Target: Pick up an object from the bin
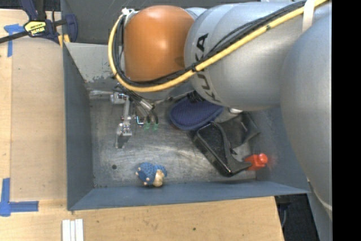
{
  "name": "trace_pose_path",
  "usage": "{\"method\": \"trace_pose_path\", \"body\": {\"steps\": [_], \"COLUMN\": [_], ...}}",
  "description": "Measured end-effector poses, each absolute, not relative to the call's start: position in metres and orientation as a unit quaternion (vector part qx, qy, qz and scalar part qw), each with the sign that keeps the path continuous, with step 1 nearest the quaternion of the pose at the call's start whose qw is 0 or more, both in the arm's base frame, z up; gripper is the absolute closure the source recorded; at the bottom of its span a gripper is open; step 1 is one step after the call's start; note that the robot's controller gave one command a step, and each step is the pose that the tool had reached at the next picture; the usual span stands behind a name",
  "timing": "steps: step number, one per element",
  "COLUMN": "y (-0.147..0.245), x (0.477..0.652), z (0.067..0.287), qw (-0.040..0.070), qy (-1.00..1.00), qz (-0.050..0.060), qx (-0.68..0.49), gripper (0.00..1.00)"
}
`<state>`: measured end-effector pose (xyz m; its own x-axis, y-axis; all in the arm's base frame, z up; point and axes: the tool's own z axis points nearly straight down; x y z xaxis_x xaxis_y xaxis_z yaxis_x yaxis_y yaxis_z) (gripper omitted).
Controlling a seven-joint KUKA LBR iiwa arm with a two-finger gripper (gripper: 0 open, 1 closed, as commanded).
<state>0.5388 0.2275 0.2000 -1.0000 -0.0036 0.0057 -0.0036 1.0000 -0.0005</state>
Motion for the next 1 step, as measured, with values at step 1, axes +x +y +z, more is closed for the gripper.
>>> {"method": "trace_pose_path", "body": {"steps": [1], "y": [0.1500], "x": [0.4913], "z": [0.0718], "qw": [-0.004], "qy": [-0.999], "qz": [-0.003], "qx": [0.049], "gripper": [0.00]}}
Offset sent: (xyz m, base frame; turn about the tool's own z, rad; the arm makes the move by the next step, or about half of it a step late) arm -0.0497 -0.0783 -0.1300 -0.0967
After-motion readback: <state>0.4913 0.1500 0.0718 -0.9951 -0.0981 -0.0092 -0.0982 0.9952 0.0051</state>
